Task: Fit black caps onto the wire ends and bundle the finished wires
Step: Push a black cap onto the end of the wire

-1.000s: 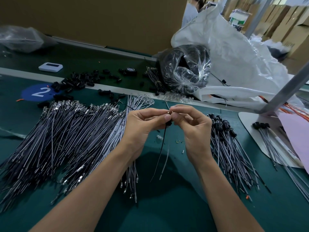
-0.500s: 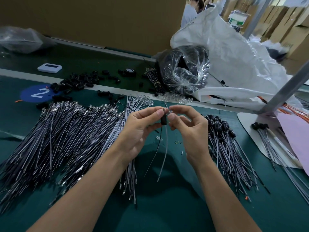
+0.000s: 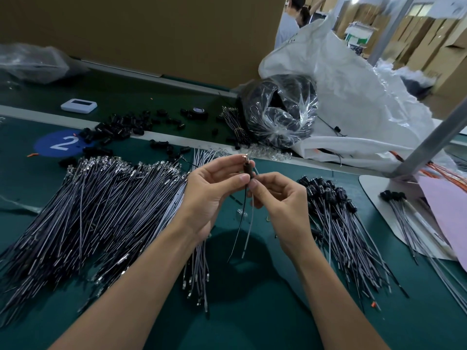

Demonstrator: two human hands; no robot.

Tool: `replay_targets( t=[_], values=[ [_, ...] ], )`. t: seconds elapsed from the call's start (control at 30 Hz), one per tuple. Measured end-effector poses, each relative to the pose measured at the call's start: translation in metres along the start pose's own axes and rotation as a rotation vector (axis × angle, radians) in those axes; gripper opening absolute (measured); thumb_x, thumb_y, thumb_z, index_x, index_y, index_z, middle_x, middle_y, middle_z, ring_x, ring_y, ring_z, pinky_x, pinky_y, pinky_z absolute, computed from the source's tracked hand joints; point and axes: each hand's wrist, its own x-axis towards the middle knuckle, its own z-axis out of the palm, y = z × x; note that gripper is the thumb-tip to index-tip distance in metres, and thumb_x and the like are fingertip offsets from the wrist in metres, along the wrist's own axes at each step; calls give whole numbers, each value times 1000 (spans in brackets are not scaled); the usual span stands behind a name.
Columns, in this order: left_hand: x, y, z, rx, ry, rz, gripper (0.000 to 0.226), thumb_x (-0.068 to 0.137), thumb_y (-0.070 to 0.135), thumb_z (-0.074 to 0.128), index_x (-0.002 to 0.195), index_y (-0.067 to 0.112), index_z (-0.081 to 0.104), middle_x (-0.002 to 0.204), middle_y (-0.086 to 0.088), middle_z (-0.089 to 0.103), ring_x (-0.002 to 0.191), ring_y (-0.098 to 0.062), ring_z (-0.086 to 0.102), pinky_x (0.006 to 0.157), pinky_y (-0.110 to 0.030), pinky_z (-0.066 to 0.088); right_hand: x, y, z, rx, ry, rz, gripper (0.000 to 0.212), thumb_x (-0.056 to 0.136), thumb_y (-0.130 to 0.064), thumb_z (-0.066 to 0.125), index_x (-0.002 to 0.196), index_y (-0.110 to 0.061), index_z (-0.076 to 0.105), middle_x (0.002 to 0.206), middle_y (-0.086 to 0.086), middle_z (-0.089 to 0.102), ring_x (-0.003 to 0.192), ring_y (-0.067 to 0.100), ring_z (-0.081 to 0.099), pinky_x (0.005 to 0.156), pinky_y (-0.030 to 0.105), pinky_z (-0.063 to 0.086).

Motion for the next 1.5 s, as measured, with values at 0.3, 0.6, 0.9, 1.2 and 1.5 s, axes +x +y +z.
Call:
replay_targets(
  t=[0.3,0.6,0.9,1.2,1.5],
  values=[
    [-1,2,2,61,0,34,30,65,5,74,92,15,78,97,-10,75,92,-20,71,82,-23,54,0,2,1,-45,4,-23,8,87,-3,69,84,-11,70,68,-3,68,55,6,57,58,17,47],
    [-5,6,6,68,24,40,16,69,14,75,84,17,78,89,-7,75,85,-19,70,79,-26,55,-1,2,3,-82,-4,-31,11,85,-3,70,83,-13,70,72,-5,70,60,5,60,61,17,49],
    [-6,6,9,-17,66,37,12,68,10,73,78,16,78,87,-8,76,81,-19,71,72,-24,55,-5,2,8,-88,27,-95,22,85,2,69,81,-19,68,73,-9,69,62,7,62,63,22,52],
    [-8,4,9,-137,72,-41,15,70,11,72,82,14,79,92,-6,76,84,-19,72,72,-23,56,-7,6,14,28,49,-101,22,86,5,66,83,-16,68,75,-10,71,70,1,65,67,15,51],
    [-6,2,8,-139,40,-18,11,76,9,66,83,13,73,91,-6,74,80,-16,67,73,-25,56,-7,9,12,17,-16,-41,6,88,0,67,90,-5,70,76,-2,71,69,7,65,66,17,51]
  ],
)
